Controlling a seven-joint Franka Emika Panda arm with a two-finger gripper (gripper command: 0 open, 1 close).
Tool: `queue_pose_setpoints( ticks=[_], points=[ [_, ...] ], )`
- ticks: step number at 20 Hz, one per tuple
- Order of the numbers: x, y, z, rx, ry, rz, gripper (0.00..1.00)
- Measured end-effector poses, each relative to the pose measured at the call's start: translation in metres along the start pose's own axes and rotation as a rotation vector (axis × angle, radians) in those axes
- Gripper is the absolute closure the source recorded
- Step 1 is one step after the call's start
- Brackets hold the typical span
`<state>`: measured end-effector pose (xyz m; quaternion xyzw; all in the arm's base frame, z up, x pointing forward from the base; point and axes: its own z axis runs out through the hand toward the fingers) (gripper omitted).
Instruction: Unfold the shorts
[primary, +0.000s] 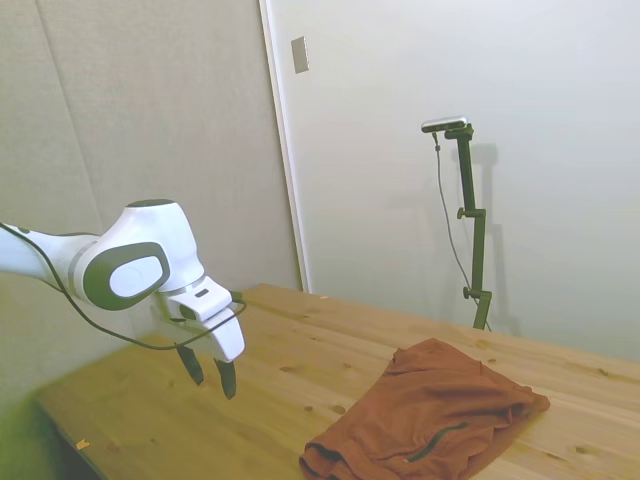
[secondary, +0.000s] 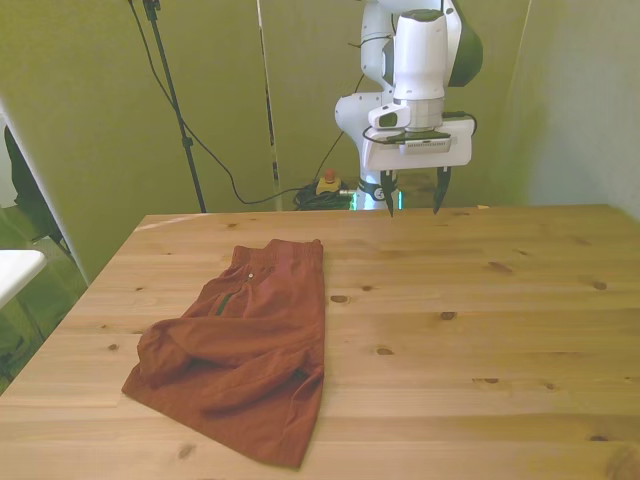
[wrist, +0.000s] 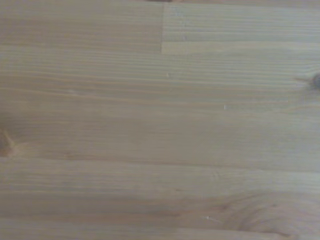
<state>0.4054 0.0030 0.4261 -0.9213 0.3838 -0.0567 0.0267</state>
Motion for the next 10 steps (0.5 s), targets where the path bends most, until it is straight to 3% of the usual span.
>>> queue_pose_setpoints(
  ticks=[4,10],
  points=[
    [0.013,0.003,-0.006,0.024,0.021,0.028,0.0],
    [0.096,0.028,-0.028,0.062,0.085,0.167,0.0]
  ],
)
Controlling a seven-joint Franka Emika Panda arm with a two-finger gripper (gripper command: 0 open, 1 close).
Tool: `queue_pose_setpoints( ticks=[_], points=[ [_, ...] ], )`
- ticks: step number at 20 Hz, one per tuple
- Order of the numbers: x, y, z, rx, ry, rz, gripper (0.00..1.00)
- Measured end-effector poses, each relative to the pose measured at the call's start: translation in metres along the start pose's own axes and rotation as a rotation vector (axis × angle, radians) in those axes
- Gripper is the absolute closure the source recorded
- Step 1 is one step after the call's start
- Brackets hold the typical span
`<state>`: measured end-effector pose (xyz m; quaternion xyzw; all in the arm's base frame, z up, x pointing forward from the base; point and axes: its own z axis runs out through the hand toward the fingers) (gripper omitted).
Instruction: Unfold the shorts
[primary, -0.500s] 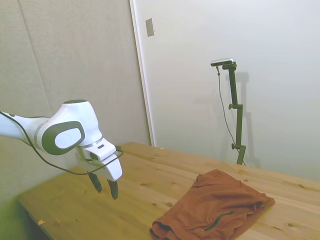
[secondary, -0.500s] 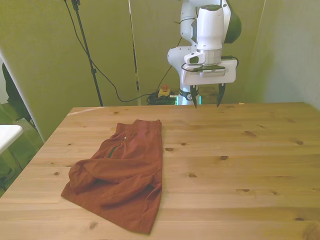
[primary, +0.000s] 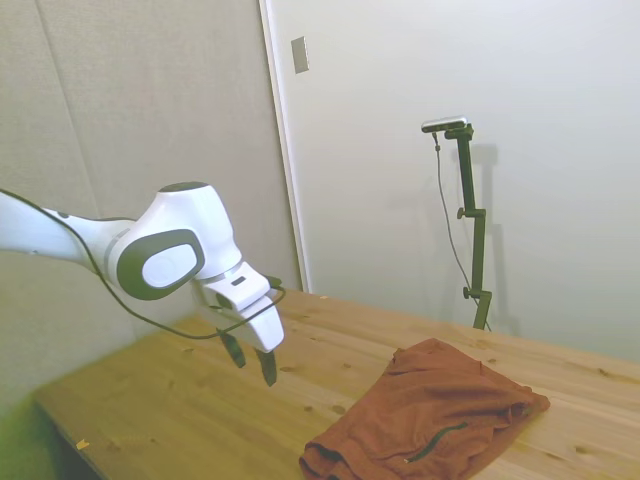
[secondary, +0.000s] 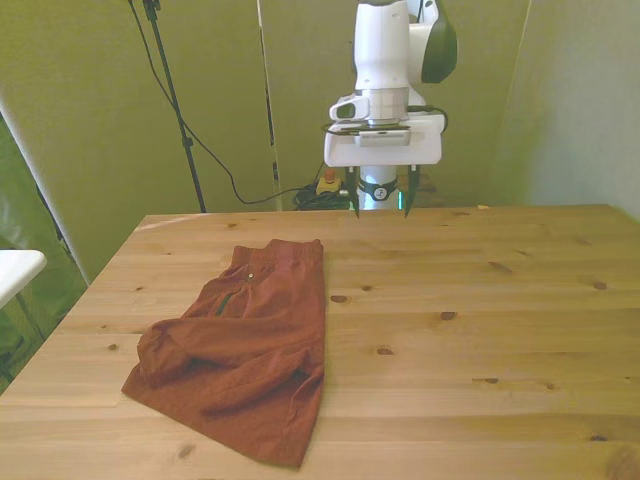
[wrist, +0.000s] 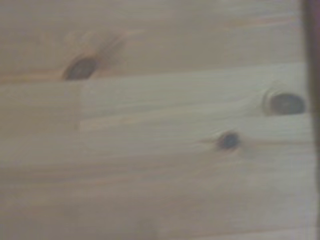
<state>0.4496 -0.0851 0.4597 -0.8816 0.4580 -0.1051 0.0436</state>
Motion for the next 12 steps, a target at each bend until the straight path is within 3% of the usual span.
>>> queue_pose_setpoints(
  ticks=[4,12],
  points=[
    [0.08,0.004,-0.005,0.012,0.055,0.097,0.0],
    [0.237,0.015,0.011,0.045,0.115,0.256,0.0]
  ],
)
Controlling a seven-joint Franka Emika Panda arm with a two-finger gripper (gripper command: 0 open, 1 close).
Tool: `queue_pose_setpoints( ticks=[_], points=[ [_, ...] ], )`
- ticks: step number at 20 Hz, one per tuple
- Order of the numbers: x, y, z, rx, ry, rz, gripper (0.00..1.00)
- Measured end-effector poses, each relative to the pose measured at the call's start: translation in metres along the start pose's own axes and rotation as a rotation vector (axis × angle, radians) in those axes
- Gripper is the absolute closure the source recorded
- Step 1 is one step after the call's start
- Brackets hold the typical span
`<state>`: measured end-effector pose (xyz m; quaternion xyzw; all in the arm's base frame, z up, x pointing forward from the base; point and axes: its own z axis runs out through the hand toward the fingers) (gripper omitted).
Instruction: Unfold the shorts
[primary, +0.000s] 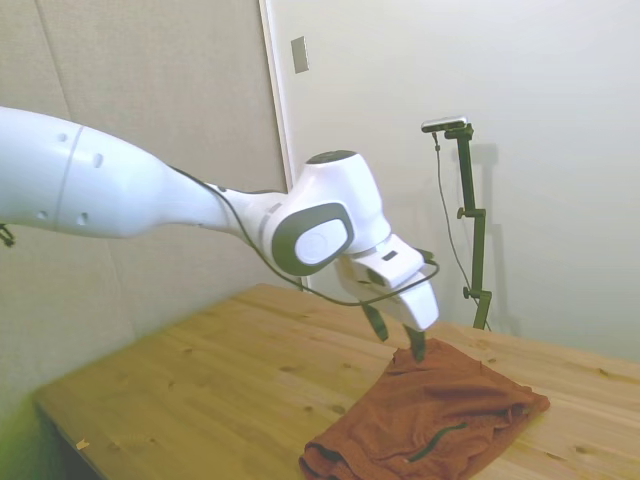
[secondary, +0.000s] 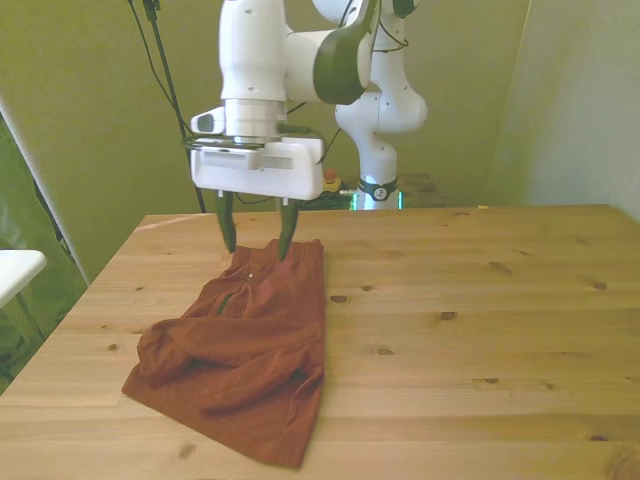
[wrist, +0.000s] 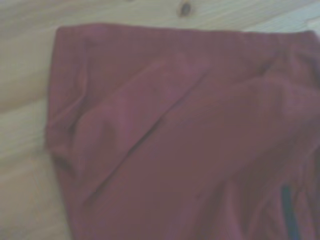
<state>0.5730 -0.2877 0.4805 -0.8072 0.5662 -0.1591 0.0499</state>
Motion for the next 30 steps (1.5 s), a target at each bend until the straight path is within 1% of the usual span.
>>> queue_pose_setpoints(
  ticks=[4,10,13,19,20,24,30],
  points=[
    [0.058,-0.002,0.019,0.038,-0.018,0.04,0.0],
    [0.117,0.007,0.069,0.04,-0.058,0.113,0.0],
    [0.133,0.01,0.088,0.039,-0.083,0.13,0.0],
    [0.14,0.001,0.13,0.026,-0.132,0.138,0.0],
    [0.141,0.001,0.137,0.023,-0.14,0.142,1.0],
    [0.143,-0.003,0.154,0.026,-0.156,0.146,1.0],
    [0.143,-0.011,0.152,0.025,-0.175,0.136,1.0]
  ],
)
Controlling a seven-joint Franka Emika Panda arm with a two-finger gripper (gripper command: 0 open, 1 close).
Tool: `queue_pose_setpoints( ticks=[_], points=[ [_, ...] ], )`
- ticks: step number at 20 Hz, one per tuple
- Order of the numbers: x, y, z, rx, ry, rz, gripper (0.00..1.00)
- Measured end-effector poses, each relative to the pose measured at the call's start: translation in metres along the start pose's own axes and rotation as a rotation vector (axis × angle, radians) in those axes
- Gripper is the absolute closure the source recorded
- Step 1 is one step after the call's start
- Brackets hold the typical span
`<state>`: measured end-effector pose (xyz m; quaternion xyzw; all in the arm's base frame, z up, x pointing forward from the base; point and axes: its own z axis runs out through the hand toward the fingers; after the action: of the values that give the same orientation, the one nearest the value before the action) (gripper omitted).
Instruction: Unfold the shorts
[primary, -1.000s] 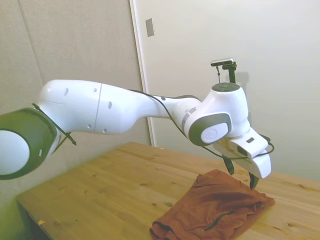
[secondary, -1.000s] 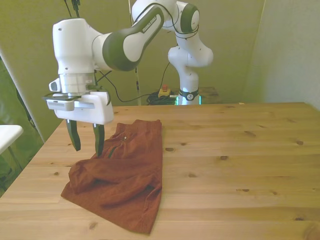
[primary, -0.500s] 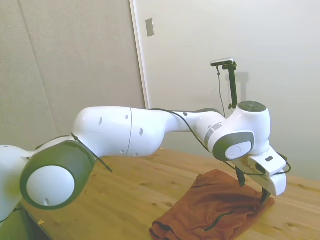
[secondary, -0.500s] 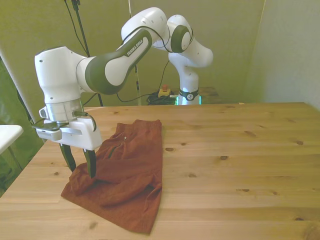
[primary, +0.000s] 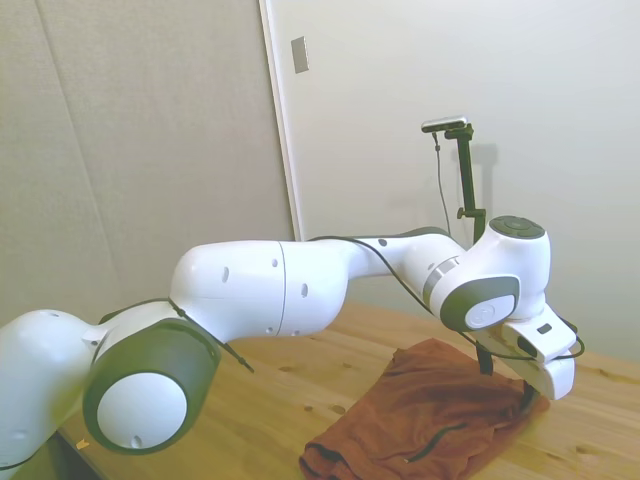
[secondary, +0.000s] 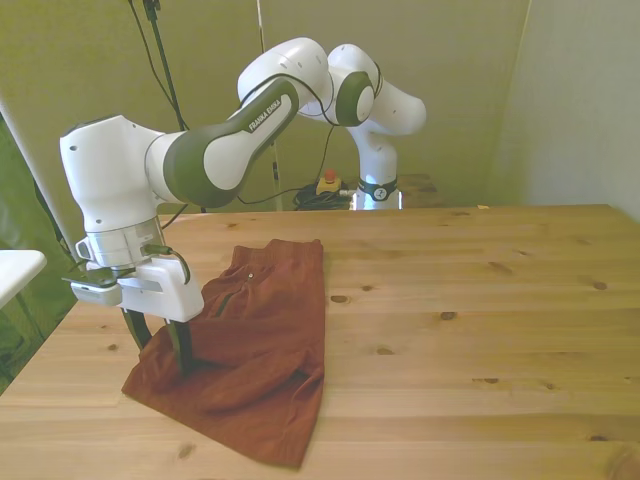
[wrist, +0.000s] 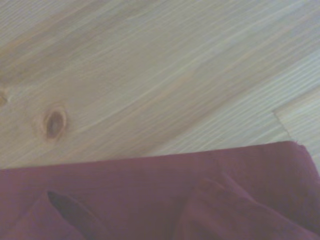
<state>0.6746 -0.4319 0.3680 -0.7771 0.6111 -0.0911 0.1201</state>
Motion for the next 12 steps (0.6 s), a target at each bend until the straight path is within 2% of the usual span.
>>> queue_pose_setpoints(
  ticks=[12],
  points=[
    [-0.0007,-0.0028,0.0042,0.0,0.001,-0.006,1.0]
  ],
)
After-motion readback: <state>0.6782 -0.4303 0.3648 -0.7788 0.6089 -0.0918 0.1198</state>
